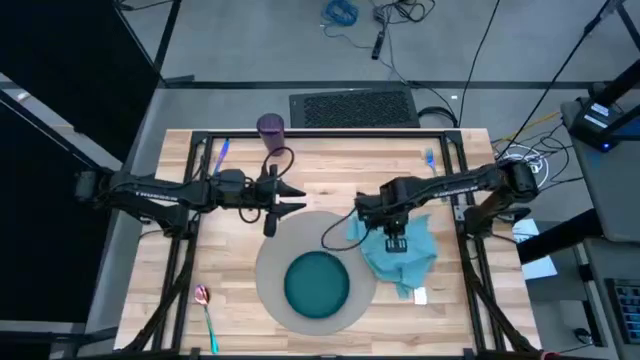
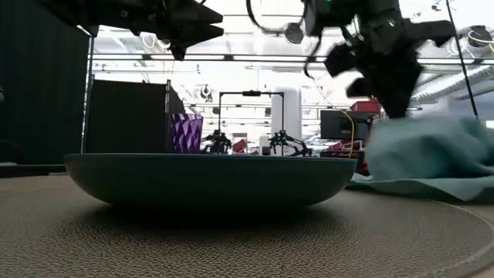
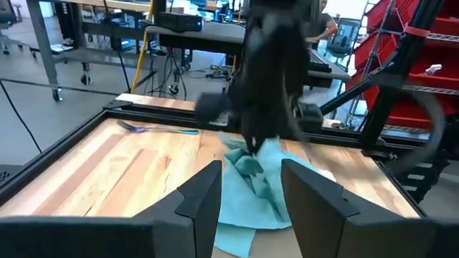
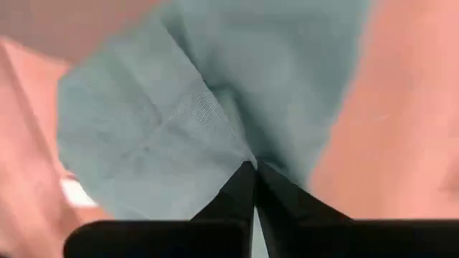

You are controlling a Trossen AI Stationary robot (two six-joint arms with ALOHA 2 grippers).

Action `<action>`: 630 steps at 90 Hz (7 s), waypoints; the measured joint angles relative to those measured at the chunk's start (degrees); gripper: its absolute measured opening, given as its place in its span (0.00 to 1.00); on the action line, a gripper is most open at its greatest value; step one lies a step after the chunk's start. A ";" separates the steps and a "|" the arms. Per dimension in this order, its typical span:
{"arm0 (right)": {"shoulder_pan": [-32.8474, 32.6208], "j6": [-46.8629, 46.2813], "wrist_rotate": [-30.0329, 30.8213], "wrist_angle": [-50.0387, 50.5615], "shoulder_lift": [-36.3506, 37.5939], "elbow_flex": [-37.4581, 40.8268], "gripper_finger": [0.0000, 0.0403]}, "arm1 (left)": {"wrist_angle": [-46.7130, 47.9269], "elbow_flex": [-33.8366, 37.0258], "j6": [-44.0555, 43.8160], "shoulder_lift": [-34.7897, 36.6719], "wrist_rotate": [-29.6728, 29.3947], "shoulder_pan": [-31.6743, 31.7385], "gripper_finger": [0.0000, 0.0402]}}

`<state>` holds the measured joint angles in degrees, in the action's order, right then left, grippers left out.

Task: Set table place
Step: Fold the blue table napkin

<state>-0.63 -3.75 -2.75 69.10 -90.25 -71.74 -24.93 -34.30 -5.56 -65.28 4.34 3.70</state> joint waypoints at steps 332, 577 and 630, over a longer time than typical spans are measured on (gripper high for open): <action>-0.24 -4.39 -16.91 -10.45 41.96 -3.41 0.00 | -22.28 -22.49 -16.03 -46.08 19.56 6.04 0.32; -0.26 -1.13 -17.11 -14.47 42.76 -3.41 0.00 | -23.39 -35.15 -30.51 -56.24 16.05 2.42 0.19; -0.24 -4.80 -2.35 -9.31 42.74 -3.41 0.00 | -26.00 -35.12 -23.50 -51.27 15.59 2.65 0.00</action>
<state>-0.86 -8.55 -5.10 59.80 -47.51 -75.16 -50.93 -69.43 -29.07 -116.55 19.93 6.35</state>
